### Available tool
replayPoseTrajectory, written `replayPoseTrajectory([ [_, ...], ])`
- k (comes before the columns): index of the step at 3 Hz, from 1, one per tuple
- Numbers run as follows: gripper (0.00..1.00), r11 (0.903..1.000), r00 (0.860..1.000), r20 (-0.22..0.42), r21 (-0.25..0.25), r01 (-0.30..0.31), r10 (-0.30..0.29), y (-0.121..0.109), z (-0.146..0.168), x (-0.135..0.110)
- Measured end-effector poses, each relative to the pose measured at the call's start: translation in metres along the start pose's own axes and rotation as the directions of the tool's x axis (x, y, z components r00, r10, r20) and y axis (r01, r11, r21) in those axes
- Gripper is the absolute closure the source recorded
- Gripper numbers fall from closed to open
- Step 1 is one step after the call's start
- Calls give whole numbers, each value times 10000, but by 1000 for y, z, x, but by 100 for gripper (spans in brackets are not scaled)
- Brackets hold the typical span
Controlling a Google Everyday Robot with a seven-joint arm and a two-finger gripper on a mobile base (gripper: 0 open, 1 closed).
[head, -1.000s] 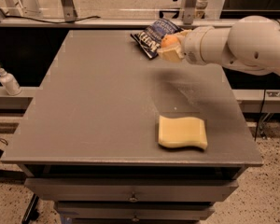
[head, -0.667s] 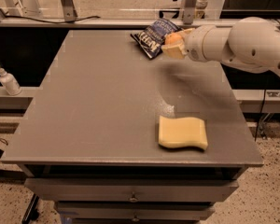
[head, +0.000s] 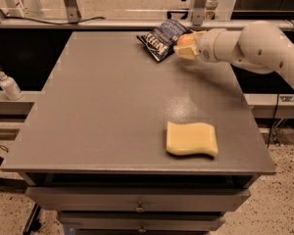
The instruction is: Move orange near blue chip bag
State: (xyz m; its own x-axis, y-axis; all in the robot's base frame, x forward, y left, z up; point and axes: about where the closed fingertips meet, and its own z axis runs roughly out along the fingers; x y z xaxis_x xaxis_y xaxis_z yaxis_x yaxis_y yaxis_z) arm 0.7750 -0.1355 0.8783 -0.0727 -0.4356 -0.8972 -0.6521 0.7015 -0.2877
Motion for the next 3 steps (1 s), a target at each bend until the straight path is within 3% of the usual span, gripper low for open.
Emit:
replayPoseTrajectory([
  [1, 100, 9995, 9996, 51, -125, -280, 281, -10, 12, 13],
  [3, 100, 9953, 9966, 443, -704, -662, 694, -7, 34, 13],
])
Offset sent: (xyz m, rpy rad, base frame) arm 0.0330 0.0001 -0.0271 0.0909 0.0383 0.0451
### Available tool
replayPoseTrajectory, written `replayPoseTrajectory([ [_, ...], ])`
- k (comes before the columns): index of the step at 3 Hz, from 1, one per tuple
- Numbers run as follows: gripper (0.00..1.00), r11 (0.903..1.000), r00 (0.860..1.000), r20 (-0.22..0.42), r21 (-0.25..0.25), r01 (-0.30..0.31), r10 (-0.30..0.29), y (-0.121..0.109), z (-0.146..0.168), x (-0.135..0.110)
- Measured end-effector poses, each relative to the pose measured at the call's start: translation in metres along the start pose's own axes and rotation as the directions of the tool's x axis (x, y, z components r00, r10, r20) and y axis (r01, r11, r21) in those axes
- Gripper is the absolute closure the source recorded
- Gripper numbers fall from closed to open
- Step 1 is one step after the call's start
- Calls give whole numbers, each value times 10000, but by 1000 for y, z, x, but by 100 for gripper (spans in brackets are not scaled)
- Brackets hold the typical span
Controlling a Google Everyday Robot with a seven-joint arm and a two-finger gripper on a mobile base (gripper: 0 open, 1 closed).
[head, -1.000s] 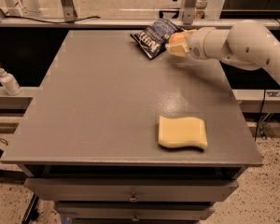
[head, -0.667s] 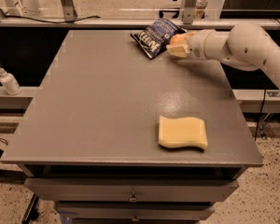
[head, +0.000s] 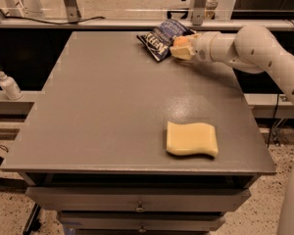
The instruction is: Move orange near blue chip bag
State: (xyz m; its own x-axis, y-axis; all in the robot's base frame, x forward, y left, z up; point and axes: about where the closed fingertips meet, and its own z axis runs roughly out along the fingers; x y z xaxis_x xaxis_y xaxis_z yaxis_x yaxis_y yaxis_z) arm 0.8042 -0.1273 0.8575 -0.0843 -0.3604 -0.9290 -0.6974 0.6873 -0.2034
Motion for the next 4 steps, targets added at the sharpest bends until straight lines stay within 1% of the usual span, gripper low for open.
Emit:
replayPoseTrajectory([
  [1, 81, 9997, 9998, -65, -107, -198, 197, 1, 4, -1],
  [2, 59, 9993, 9993, -156, -151, -342, 340, 1, 4, 1],
  [4, 13, 9989, 9986, -318, -188, -435, 429, 1, 3, 4],
])
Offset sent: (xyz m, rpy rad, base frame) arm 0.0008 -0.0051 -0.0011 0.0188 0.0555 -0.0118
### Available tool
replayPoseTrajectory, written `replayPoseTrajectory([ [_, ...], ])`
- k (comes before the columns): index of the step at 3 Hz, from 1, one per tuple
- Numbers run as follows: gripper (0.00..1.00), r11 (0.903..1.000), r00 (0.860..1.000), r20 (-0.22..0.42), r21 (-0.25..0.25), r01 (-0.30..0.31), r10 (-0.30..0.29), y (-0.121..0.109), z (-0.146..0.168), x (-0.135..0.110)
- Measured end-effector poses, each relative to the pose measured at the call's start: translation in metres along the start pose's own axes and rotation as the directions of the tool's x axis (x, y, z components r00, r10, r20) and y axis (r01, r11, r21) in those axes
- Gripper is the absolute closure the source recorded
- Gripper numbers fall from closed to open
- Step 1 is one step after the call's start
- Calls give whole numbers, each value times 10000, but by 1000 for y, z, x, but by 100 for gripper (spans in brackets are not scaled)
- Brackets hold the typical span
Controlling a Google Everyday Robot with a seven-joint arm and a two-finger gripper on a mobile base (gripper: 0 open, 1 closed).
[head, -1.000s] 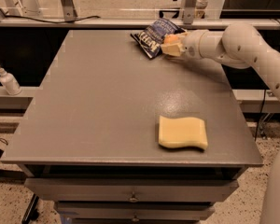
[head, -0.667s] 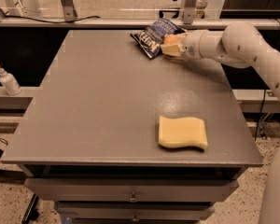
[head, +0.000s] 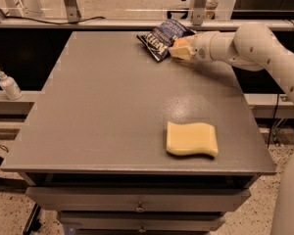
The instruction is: Move orange near blue chip bag
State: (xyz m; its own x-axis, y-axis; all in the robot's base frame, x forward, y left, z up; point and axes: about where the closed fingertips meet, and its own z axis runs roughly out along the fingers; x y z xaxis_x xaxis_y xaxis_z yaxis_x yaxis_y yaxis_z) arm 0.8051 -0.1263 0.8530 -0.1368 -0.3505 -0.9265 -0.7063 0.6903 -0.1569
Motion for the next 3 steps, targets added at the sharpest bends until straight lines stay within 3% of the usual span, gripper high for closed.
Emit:
replayPoseTrajectory([
  [1, 0, 10000, 10000, -81, -6, -20, 20, 1, -2, 1],
  [3, 0, 9996, 9995, -101, 38, 290, -290, 6, -27, -10],
])
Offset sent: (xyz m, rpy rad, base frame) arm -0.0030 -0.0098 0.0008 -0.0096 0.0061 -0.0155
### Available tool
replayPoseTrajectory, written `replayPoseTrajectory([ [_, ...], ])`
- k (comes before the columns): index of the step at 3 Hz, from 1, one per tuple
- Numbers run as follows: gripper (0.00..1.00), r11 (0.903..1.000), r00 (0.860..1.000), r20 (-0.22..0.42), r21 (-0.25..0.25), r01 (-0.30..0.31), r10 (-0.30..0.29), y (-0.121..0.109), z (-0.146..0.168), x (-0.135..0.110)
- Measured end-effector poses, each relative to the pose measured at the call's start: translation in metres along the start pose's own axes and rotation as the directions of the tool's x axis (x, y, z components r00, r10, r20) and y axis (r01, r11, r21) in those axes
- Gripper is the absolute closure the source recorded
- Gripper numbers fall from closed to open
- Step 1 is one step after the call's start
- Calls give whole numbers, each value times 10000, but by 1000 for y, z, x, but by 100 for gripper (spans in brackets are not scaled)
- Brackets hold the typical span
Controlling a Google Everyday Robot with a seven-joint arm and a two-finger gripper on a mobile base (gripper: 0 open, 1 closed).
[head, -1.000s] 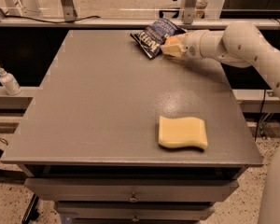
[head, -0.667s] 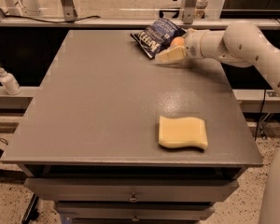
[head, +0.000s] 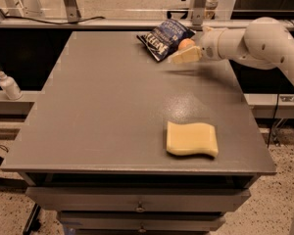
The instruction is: Move orange near blue chip bag
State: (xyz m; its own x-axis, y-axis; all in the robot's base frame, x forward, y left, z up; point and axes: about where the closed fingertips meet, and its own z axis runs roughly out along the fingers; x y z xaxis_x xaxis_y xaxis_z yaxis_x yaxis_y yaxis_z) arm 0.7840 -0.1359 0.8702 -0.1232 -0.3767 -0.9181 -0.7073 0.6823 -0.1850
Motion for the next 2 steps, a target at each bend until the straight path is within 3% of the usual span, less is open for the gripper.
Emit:
replayPoseTrajectory([
  [2, 0, 9972, 9988, -215, 581, 461, -449, -3, -69, -11],
])
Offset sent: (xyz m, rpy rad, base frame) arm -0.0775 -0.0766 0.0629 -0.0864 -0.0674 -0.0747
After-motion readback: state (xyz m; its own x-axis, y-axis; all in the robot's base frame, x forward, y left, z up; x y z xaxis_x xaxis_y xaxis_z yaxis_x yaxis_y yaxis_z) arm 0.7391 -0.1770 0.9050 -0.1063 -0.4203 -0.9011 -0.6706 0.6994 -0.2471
